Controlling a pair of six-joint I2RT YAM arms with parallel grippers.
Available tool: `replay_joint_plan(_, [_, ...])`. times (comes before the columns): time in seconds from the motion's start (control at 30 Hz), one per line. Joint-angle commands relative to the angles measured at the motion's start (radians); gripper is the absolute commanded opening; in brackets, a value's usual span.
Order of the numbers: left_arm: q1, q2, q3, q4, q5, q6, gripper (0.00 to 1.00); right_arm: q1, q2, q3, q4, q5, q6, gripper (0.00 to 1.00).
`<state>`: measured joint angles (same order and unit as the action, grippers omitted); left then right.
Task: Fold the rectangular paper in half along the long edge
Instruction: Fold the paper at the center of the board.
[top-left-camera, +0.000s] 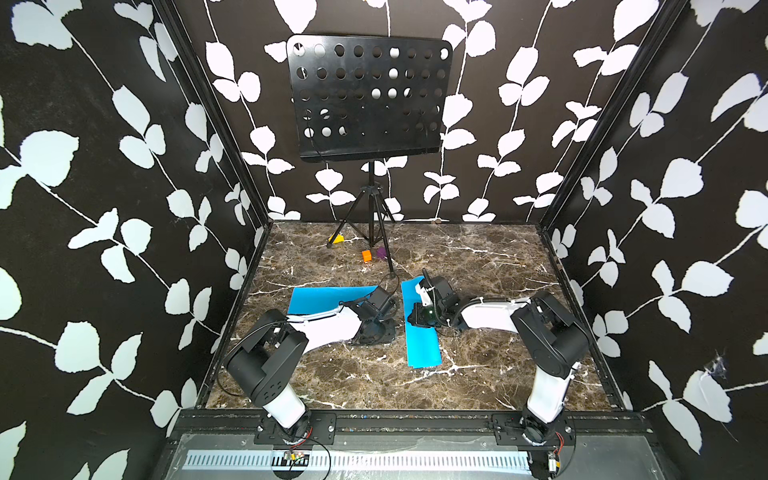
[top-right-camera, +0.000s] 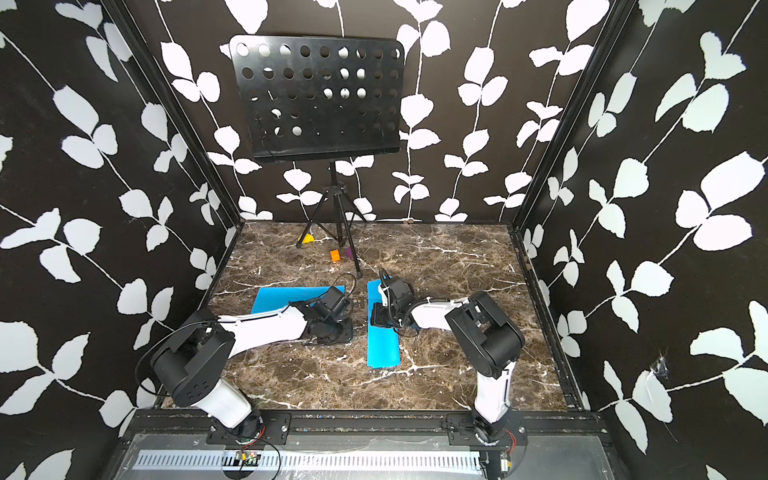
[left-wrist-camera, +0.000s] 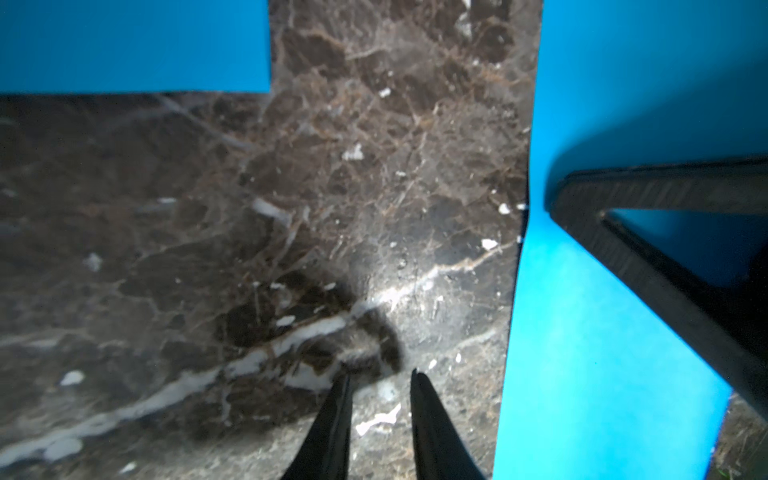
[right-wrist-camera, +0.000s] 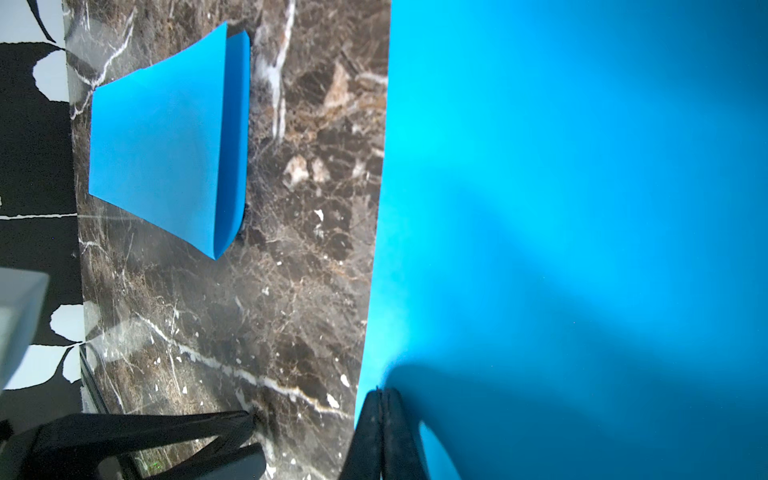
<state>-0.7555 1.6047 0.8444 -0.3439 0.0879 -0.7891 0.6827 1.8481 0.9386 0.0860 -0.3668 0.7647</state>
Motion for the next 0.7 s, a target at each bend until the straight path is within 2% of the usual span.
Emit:
replay_joint_plan(0.0, [0.005, -0.016, 0.028, -0.021, -0.004, 0.017, 0.28, 0.002, -0.031, -0.02, -0.02, 0.003, 0.015, 0.04])
replay_joint_plan(0.67, [0.005, -0.006, 0.025, -0.009, -0.004, 0.015, 0.28, -0.005, -0.084, -0.073, 0.022, -0.034, 0.029, 0.02])
